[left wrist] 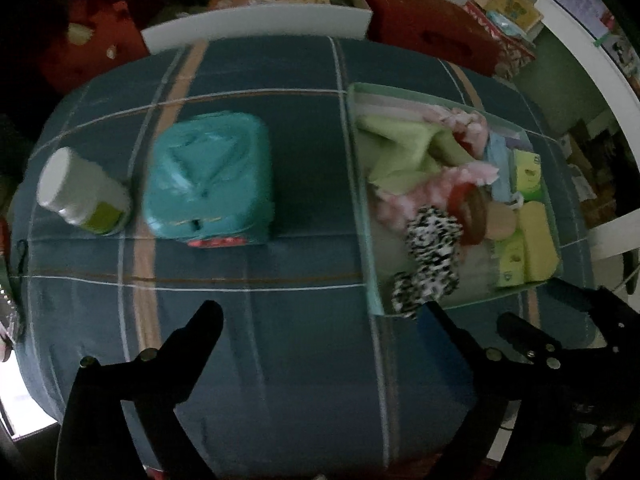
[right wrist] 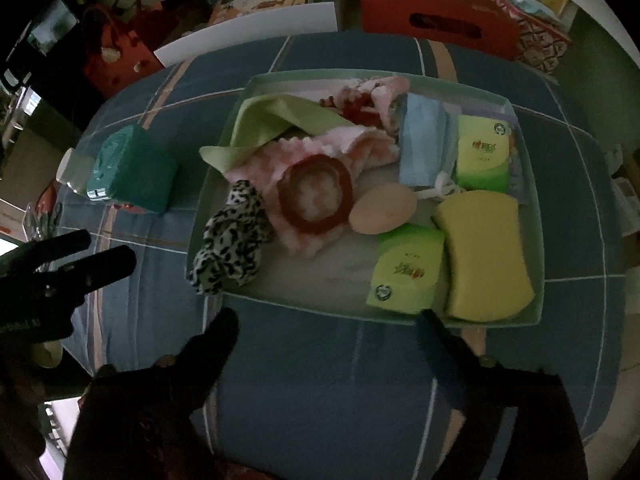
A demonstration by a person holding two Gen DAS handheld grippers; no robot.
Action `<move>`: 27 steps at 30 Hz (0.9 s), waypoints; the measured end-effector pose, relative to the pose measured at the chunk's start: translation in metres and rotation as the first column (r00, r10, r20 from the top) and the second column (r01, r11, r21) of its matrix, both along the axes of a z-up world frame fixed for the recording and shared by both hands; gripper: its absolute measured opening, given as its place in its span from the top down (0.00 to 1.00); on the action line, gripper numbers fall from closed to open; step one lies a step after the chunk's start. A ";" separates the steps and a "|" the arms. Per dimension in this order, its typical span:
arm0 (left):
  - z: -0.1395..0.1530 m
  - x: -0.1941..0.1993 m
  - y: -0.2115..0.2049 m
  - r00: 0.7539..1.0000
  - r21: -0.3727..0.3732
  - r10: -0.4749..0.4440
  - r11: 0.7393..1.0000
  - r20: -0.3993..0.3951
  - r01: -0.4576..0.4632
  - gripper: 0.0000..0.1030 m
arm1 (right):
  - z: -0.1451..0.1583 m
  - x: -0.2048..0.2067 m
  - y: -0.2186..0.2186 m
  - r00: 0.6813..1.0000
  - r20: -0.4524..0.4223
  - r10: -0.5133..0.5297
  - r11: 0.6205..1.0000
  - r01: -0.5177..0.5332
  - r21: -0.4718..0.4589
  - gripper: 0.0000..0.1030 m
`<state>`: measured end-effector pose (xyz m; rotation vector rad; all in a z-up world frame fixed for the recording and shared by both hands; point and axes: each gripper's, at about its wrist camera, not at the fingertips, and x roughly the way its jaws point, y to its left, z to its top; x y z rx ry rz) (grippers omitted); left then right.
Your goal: Organize soft objects
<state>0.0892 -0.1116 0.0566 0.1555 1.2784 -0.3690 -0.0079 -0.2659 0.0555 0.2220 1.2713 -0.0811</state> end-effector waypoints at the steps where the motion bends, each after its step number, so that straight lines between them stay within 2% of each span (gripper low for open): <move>1: 0.001 -0.003 0.004 1.000 0.003 0.003 1.000 0.015 -0.003 0.05 | 0.000 0.000 0.002 1.000 0.007 -0.006 1.000 0.006 0.002 0.04; 3: 0.002 -0.008 0.012 0.999 -0.001 0.014 1.000 0.052 -0.014 0.05 | 0.001 -0.004 0.006 0.999 0.035 -0.022 1.000 0.022 0.017 0.00; 9: 0.003 -0.026 0.039 0.984 -0.014 0.036 0.999 0.174 -0.034 0.04 | 0.003 -0.018 0.021 0.990 0.121 -0.071 0.997 0.069 0.017 0.00; 17: -0.007 -0.055 0.070 0.958 -0.033 0.062 0.998 0.280 -0.055 0.04 | -0.002 -0.037 0.042 0.970 0.194 -0.144 0.989 0.139 0.042 0.00; 27: -0.022 -0.074 0.090 0.928 0.002 0.146 0.988 0.343 -0.156 0.04 | -0.014 -0.050 0.070 0.956 0.249 -0.154 0.987 0.162 -0.010 0.00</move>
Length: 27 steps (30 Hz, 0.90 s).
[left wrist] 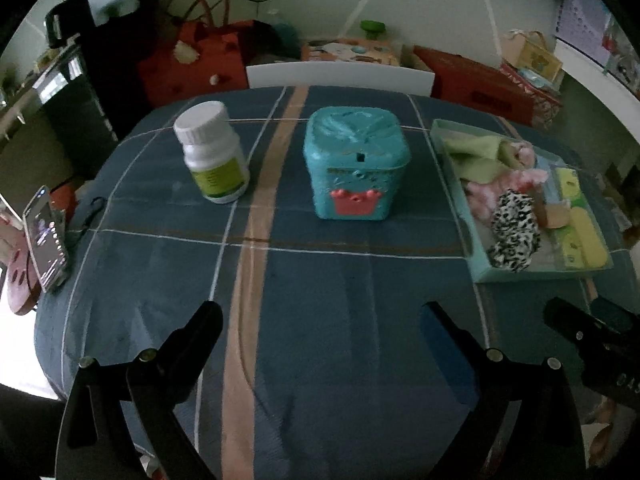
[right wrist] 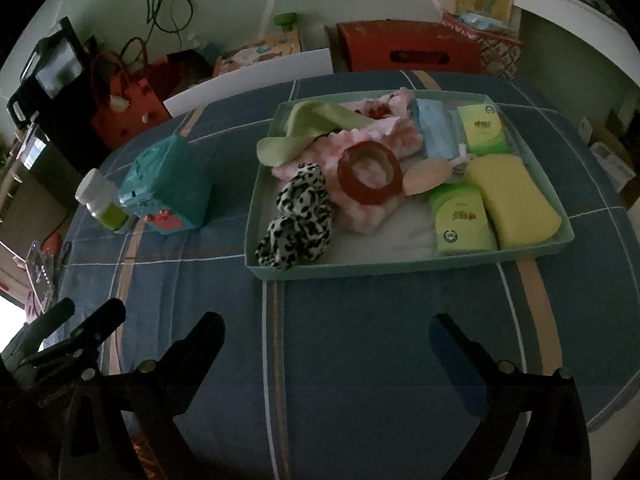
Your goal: Organize soft objects
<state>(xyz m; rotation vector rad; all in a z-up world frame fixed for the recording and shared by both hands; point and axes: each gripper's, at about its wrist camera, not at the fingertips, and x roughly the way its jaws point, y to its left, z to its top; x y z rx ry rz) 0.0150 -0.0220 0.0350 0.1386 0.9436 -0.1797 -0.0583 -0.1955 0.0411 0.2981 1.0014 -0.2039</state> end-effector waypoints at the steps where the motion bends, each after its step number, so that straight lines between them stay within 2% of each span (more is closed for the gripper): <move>1: -0.001 -0.001 0.000 1.000 0.018 0.007 1.000 0.003 -0.007 0.04 | 0.000 0.000 0.003 1.000 0.008 0.000 1.000 0.000 -0.007 0.00; 4: -0.006 -0.007 -0.001 0.999 0.082 0.032 0.996 0.038 -0.035 0.04 | -0.002 -0.002 0.008 1.000 0.027 -0.003 1.000 0.004 -0.023 0.00; 7: -0.011 -0.009 0.004 0.998 0.065 0.052 0.996 0.037 -0.054 0.04 | -0.005 -0.002 0.010 0.999 0.036 -0.008 1.000 0.009 -0.026 0.00; 12: -0.022 -0.009 0.010 0.996 0.077 0.087 0.993 0.036 -0.089 0.04 | -0.011 -0.002 0.011 0.999 0.048 -0.025 0.999 0.027 -0.035 0.00; 27: -0.034 -0.008 0.016 0.992 0.073 0.119 0.990 0.049 -0.122 0.05 | -0.027 0.000 0.021 0.998 0.063 -0.030 0.994 0.037 -0.103 0.00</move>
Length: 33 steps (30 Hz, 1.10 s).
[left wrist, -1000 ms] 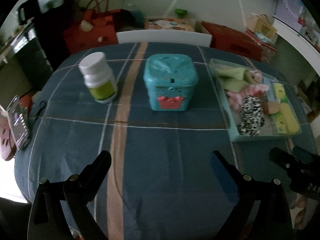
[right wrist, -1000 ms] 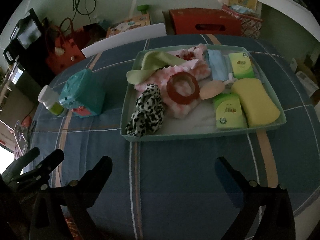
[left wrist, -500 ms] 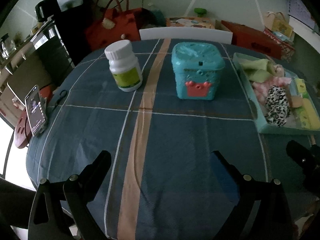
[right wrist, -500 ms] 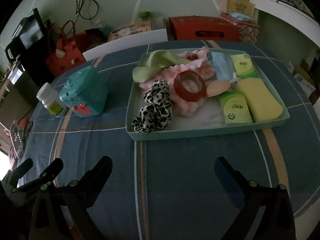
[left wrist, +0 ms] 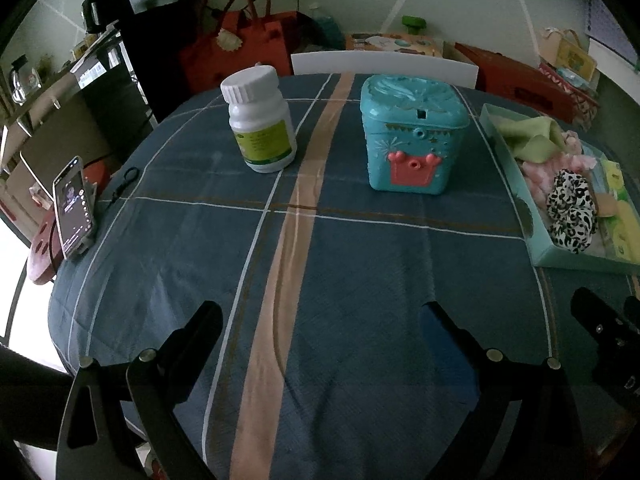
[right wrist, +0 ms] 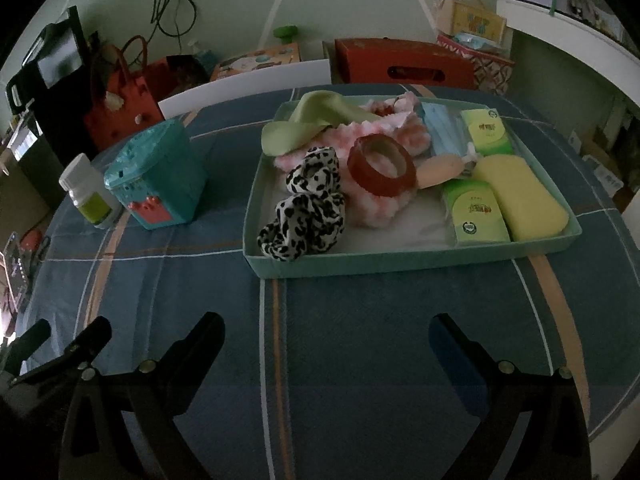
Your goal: Organize soft objects
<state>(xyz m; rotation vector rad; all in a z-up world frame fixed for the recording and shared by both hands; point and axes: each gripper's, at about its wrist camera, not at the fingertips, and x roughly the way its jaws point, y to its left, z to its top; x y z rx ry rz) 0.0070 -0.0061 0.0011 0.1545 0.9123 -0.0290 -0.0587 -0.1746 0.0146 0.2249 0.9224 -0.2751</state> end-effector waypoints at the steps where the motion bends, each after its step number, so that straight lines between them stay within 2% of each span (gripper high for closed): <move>1: 0.000 0.000 -0.001 1.000 0.004 -0.001 1.000 0.003 0.001 0.05 | 0.000 0.000 0.001 1.000 0.000 -0.002 1.000 0.002 -0.007 0.00; 11: -0.002 -0.007 -0.008 1.000 0.030 -0.017 0.999 0.006 0.017 0.05 | -0.003 -0.002 0.001 1.000 -0.004 -0.021 0.999 0.020 -0.037 0.00; 21: -0.008 -0.003 -0.001 1.000 0.024 0.020 1.000 -0.023 -0.020 0.05 | -0.006 -0.003 0.000 0.999 -0.018 -0.033 0.998 0.032 -0.045 0.00; 33: -0.007 -0.002 0.003 0.999 0.017 0.032 0.999 -0.018 -0.032 0.04 | -0.004 -0.004 0.003 0.999 -0.012 -0.041 0.997 0.040 -0.060 0.00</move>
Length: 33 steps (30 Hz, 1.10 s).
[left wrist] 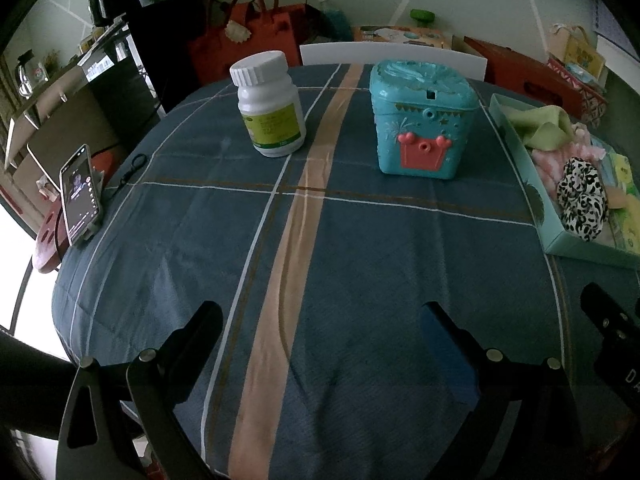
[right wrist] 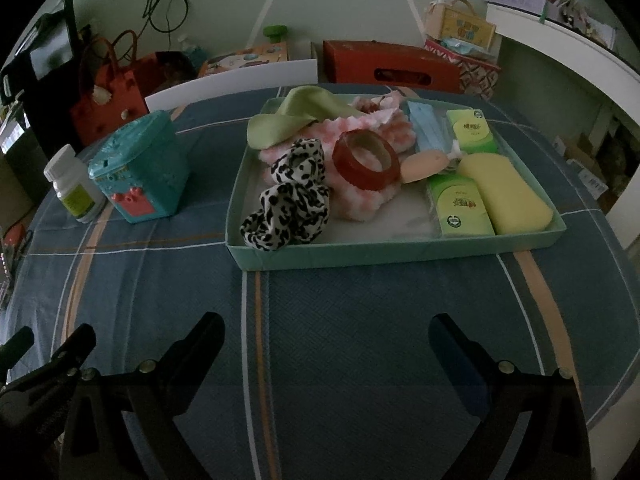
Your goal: Organize soft objects
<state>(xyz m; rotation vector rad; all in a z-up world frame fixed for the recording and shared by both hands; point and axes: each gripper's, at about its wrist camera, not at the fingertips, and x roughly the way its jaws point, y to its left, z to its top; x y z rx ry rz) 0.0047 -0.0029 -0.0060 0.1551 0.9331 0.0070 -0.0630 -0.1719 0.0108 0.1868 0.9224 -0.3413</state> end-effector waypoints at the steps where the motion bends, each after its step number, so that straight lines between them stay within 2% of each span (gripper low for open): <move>1: 0.000 0.000 0.000 1.000 0.002 0.000 1.000 0.001 0.000 0.04 | 0.000 0.000 0.000 1.000 0.000 0.000 1.000 0.000 0.000 0.00; 15: 0.002 -0.004 -0.005 1.000 0.033 -0.004 0.999 0.015 0.004 0.04 | 0.002 -0.002 0.000 1.000 0.004 -0.004 1.000 0.004 -0.006 0.00; 33: 0.012 -0.019 -0.010 0.995 0.075 -0.021 0.997 0.094 0.014 0.04 | 0.004 -0.008 -0.004 0.999 0.022 -0.037 0.999 0.037 -0.002 0.00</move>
